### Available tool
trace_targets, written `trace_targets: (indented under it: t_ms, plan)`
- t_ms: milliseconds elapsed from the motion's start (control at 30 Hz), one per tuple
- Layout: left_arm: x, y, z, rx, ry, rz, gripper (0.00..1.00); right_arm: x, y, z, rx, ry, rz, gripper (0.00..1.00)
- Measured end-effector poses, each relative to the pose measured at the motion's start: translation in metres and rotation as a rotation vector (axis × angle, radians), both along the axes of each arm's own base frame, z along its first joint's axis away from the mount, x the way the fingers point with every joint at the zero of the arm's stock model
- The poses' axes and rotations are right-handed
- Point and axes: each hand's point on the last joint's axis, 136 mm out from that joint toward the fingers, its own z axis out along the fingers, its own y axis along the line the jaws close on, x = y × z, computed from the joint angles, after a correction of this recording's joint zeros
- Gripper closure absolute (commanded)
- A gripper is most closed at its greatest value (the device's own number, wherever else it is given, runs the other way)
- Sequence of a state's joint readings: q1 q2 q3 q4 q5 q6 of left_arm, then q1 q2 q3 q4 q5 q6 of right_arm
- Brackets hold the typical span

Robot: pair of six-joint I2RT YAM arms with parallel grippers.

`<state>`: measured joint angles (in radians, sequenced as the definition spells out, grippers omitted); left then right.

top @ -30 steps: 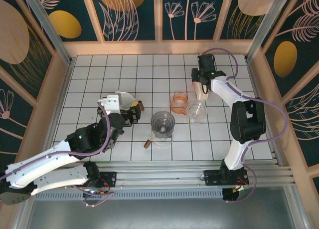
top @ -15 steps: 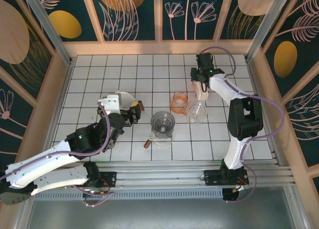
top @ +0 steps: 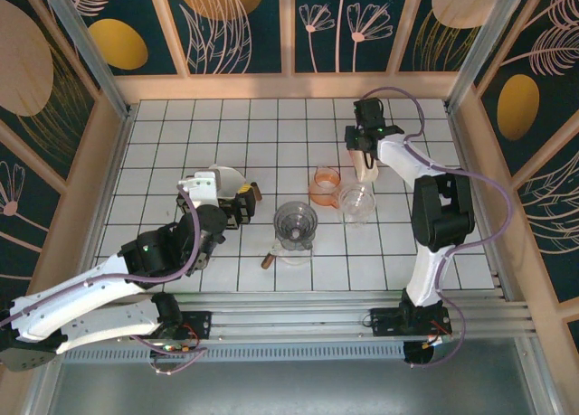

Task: Place the coffee filter in the dripper

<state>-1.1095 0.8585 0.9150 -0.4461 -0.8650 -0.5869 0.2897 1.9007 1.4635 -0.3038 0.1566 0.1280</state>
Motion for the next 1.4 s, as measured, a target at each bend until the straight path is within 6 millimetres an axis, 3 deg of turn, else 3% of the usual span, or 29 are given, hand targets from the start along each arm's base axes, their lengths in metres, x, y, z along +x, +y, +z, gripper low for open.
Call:
trace_targets:
  t_ms: [400, 500, 600, 867, 1100, 1400]
  plan:
    - [0.000, 0.000, 0.000, 0.000, 0.000, 0.000, 0.01, 0.000, -0.001, -0.003, -0.007, 0.004, 0.000, 0.85]
    - [0.000, 0.000, 0.000, 0.000, 0.000, 0.000, 0.01, 0.000, -0.001, -0.003, -0.014, 0.004, 0.005, 0.89]
    - [0.000, 0.000, 0.000, 0.000, 0.000, 0.000, 0.01, 0.000, -0.001, -0.003, -0.024, 0.003, 0.010, 1.00]
    - [0.000, 0.000, 0.000, 0.000, 0.000, 0.000, 0.01, -0.001, 0.004, -0.001, -0.045, -0.006, 0.017, 1.00]
    - [0.000, 0.000, 0.000, 0.000, 0.000, 0.000, 0.01, -0.004, 0.009, 0.024, -0.035, -0.064, 0.032, 1.00]
    - [0.000, 0.000, 0.000, 0.000, 0.000, 0.000, 0.01, -0.022, -0.002, 0.056, -0.037, -0.130, 0.005, 1.00]
